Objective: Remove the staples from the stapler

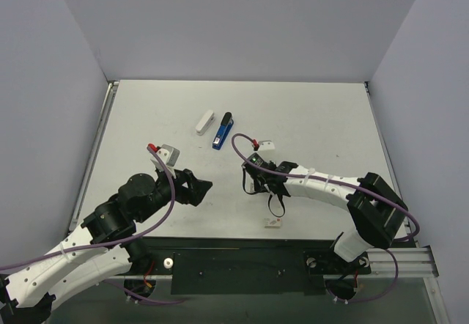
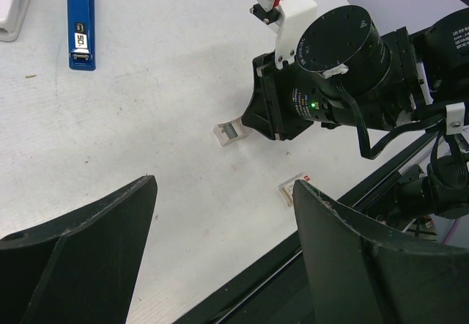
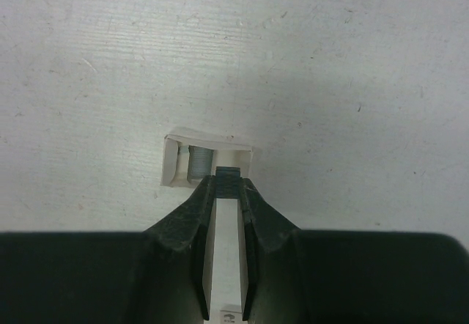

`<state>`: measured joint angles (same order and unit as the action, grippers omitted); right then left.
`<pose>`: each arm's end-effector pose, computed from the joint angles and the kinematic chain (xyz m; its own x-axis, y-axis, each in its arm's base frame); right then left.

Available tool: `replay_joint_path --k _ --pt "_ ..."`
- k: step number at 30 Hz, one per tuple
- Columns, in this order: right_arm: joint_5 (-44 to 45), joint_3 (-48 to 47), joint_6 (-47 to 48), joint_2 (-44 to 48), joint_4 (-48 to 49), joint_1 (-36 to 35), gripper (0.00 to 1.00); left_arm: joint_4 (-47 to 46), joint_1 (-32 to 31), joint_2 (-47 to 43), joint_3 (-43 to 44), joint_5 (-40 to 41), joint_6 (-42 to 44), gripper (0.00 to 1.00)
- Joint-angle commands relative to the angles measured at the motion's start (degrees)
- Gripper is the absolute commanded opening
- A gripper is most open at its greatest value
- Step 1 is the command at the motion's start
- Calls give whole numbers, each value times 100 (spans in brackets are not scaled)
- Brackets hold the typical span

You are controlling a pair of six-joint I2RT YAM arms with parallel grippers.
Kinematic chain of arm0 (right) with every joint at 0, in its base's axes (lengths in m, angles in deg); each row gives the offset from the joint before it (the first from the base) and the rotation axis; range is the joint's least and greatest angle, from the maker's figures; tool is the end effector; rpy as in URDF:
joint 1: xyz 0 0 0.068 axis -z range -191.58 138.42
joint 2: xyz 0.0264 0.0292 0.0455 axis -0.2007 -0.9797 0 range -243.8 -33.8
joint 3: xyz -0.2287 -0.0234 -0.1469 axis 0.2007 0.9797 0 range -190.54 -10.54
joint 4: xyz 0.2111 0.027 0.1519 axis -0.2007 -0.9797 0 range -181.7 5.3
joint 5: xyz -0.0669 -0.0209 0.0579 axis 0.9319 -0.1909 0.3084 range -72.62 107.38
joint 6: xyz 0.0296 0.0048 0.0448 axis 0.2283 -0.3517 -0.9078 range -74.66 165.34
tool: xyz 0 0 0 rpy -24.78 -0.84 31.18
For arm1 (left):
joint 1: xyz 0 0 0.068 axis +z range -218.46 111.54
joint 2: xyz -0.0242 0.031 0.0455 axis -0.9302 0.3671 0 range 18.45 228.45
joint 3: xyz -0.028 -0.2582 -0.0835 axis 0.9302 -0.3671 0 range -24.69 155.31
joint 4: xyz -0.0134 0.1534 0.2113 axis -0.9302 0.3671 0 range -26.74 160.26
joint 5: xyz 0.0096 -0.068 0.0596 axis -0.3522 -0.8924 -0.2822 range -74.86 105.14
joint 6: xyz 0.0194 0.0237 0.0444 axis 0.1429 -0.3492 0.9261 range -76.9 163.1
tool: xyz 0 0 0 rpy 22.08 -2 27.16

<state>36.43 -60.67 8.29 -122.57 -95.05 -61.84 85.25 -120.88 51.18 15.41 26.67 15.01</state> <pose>0.2095 0.2339 0.1901 -0.7404 0.0002 -0.6721 -0.1802 0.9633 0.1988 0.0902 -0.1055 0.3197 -0.4460 -0.1771 -0.8774 0.5083 0.7567 -0.4111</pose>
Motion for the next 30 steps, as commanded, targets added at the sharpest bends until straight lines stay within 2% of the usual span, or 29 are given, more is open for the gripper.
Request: replay_joint_path --k 1,22,30 --pt "82 3 -100 -26 -2 43 4 -345 -13 -21 42 -54 24 86" --pt "64 -85 -214 -325 103 60 8 -302 -13 -4 77 -37 59 85" --pt "64 -129 -197 -378 112 69 16 -301 -13 32 112 -37 68 86"
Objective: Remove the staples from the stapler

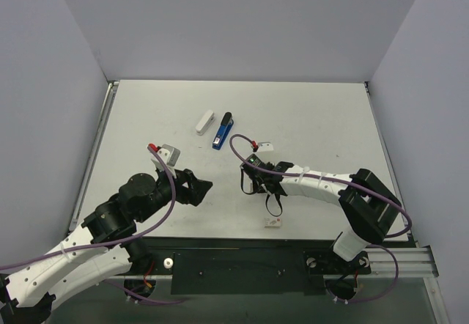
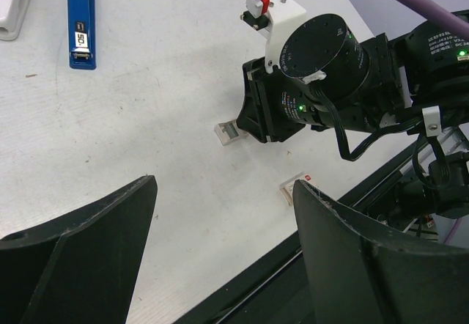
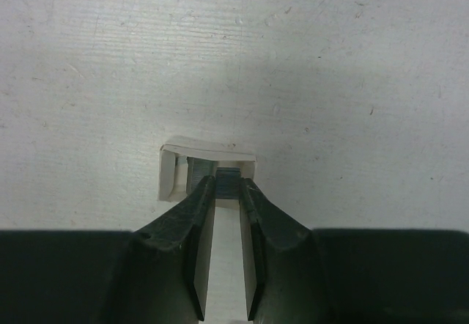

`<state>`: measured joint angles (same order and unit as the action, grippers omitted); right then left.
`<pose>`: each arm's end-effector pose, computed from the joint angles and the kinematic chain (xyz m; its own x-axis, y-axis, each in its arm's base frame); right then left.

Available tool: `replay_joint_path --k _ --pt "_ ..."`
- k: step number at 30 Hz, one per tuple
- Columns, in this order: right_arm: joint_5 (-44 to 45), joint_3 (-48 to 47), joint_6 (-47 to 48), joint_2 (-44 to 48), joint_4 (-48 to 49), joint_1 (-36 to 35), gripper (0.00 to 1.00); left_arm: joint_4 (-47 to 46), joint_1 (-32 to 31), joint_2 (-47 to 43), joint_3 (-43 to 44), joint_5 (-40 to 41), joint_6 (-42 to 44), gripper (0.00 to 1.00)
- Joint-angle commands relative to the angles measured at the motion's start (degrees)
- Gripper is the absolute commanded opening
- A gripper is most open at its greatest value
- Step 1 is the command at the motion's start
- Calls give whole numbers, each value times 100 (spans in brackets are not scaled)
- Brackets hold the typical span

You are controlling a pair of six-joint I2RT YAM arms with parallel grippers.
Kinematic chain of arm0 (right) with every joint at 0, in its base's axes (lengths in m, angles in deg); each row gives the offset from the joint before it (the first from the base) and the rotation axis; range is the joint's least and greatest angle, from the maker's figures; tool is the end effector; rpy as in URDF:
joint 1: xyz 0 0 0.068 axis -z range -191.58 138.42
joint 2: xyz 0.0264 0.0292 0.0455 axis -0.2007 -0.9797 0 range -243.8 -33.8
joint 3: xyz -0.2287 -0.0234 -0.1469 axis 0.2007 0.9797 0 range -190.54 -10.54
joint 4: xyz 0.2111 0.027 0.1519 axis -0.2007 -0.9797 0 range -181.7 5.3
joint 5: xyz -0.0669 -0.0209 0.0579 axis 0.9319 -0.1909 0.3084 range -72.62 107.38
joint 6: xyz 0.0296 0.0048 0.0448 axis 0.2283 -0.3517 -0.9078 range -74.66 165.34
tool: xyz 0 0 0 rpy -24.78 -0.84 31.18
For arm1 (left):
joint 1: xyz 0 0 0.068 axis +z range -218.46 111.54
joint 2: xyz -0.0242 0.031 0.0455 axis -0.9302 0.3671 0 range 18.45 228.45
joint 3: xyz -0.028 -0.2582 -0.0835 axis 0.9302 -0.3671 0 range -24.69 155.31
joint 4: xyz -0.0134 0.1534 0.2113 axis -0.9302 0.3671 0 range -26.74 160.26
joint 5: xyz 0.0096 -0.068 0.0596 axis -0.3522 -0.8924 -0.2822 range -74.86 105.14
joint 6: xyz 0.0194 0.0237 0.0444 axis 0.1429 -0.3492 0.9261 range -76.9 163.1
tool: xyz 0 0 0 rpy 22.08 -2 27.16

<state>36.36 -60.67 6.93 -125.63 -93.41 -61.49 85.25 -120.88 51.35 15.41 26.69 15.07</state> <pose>0.2148 0.2373 0.1762 -0.7554 0.0149 -0.6551 -0.1540 0.9677 0.1996 0.0905 -0.1060 0.3193 -0.4469 -0.1743 -0.8774 0.5078 0.7581 -0.4093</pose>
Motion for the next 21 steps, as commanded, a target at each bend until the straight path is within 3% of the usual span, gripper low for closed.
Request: replay_joint_path --k 1,11,21 --pt "79 -129 -70 -80 -52 34 18 -301 -13 23 112 -48 61 86" --pt "35 -102 -70 69 -25 25 20 -310 -13 23 112 -65 52 86" --pt "62 503 -52 1359 -289 -28 27 -284 -13 5 60 -48 52 86"
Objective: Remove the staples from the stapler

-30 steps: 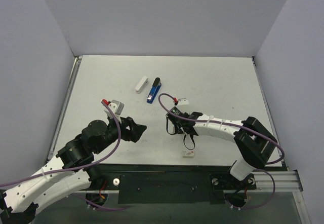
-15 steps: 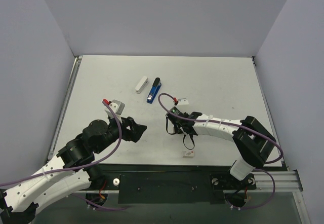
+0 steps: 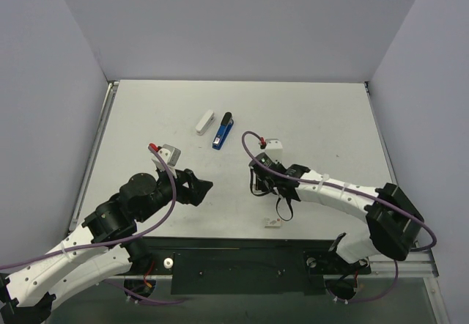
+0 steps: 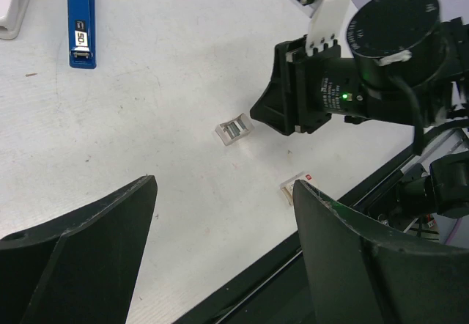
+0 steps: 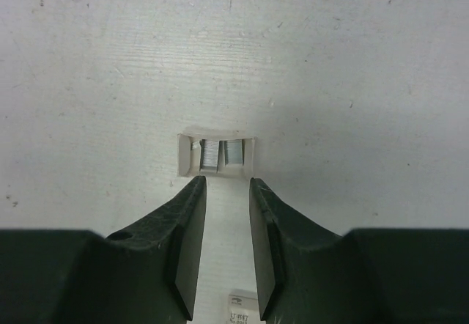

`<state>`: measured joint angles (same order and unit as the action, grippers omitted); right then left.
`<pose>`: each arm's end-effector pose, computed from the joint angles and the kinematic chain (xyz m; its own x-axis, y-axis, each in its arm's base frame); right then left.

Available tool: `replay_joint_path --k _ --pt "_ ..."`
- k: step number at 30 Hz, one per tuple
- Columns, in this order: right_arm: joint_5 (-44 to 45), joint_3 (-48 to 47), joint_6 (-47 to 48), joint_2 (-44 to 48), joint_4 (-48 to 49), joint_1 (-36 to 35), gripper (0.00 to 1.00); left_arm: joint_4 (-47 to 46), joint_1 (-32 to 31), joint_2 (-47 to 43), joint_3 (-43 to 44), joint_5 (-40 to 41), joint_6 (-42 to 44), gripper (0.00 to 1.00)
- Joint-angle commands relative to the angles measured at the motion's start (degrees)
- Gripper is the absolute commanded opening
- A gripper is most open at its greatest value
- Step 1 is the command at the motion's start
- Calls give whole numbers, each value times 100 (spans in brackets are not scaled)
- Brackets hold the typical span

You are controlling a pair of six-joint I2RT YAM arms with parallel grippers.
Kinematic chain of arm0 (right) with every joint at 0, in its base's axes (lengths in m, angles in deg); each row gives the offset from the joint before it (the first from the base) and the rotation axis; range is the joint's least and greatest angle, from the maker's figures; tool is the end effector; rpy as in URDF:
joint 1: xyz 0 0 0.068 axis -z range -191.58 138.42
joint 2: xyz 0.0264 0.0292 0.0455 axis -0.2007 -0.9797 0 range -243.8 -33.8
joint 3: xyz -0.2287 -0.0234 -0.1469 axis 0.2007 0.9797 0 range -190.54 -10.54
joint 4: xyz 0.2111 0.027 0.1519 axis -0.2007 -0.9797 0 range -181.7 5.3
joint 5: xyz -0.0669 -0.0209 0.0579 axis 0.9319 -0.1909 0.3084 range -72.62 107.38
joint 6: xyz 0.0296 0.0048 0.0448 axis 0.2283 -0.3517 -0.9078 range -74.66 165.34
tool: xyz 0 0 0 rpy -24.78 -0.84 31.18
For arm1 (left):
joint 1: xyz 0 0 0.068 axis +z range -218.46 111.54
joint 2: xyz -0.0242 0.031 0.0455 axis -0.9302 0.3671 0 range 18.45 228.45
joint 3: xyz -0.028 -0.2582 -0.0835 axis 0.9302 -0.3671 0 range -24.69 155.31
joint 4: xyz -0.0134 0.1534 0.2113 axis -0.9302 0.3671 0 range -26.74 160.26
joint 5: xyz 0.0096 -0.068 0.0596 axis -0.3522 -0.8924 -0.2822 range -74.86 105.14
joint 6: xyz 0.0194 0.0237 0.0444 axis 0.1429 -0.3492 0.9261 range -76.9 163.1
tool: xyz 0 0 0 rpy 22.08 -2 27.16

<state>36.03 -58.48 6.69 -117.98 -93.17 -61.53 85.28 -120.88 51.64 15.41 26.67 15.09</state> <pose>0.2036 0.2245 0.2039 -0.7152 0.0688 -0.6955 -0.1695 0.9483 0.2682 0.0912 -0.1068 0.3186 -0.4498 -0.1701 -0.8768 0.5068 0.7597 -0.4074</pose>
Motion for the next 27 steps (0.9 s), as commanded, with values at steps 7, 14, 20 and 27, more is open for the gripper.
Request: replay_joint_path --k 7,14,20,27 --pt "-275 1172 -265 1614 -593 -76 31 -304 -13 -49 7 -72 32 85" --pt "-661 2069 -652 3091 -1183 -401 40 -374 -14 -102 -125 -81 -3 86" --pt "-1197 2491 -749 3786 -1499 -585 47 -506 -13 -58 -230 -151 -55 86" --pt "-1549 2606 -687 3322 -1474 -884 49 -541 -5 3 -239 -177 -38 86"
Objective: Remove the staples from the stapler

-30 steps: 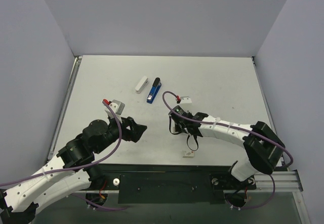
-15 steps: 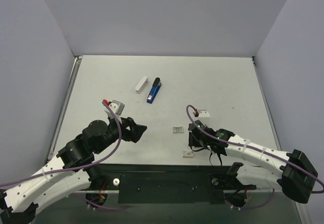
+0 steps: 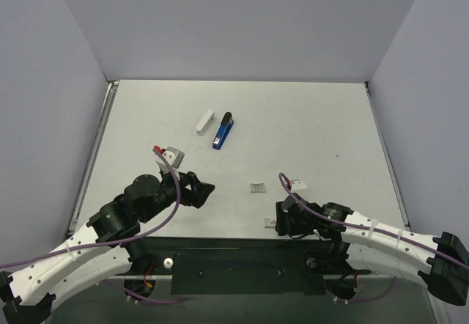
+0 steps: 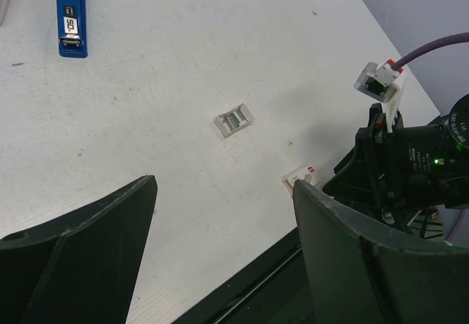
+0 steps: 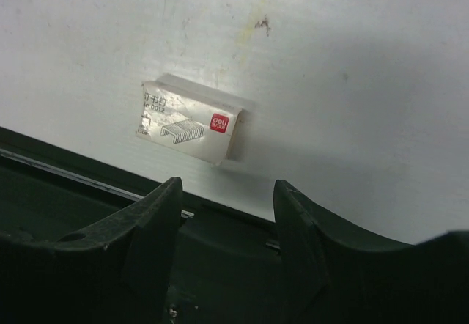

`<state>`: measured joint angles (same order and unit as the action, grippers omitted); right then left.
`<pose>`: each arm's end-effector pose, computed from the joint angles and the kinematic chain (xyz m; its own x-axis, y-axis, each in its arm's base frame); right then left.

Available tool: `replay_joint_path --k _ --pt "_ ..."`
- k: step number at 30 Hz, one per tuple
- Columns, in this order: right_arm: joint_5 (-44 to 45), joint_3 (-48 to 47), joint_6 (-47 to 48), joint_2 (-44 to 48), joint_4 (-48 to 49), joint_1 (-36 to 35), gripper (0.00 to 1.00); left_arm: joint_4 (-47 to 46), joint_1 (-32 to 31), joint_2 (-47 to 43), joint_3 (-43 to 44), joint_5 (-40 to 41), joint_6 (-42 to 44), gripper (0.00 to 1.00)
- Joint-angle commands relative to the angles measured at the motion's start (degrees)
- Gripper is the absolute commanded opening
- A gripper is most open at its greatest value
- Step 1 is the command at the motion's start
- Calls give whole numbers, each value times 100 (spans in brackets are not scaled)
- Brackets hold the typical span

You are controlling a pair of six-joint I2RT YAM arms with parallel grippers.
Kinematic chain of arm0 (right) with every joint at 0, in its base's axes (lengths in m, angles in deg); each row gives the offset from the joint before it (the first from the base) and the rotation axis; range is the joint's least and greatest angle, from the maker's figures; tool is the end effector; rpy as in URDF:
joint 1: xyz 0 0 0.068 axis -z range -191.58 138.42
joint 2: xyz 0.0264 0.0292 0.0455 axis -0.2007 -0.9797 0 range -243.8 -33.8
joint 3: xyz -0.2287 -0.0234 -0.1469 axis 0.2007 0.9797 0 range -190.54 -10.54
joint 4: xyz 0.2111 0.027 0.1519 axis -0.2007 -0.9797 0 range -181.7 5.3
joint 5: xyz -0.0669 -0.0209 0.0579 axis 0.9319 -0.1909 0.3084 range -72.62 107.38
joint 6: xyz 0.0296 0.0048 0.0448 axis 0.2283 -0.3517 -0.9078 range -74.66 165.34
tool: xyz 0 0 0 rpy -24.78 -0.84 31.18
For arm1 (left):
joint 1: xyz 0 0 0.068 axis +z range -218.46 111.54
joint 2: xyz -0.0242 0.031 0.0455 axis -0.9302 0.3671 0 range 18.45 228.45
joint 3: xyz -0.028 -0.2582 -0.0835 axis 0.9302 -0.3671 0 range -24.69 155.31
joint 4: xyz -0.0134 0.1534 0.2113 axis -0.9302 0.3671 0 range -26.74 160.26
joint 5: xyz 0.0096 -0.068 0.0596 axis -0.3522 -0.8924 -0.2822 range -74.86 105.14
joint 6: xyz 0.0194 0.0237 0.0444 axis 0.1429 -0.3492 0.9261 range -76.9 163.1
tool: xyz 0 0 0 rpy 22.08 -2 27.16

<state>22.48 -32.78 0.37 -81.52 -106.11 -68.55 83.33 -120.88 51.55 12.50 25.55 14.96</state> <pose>0.0921 0.1359 0.1777 -0.8483 -0.0133 -0.5294 -0.2862 0.8527 0.4371 0.0928 -0.1100 0.3049 -0.4658 -0.1555 -0.8711 0.5145 0.7534 -0.4095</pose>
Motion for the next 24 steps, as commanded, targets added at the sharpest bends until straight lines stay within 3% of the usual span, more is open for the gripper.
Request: replay_joint_path --k 1,24 --pt "-194 27 -73 -386 -101 -287 49 -355 -13 3 60 -66 -33 86" --pt "413 -817 682 -2522 1094 -526 48 -92 -5 -199 -89 118 2 86"
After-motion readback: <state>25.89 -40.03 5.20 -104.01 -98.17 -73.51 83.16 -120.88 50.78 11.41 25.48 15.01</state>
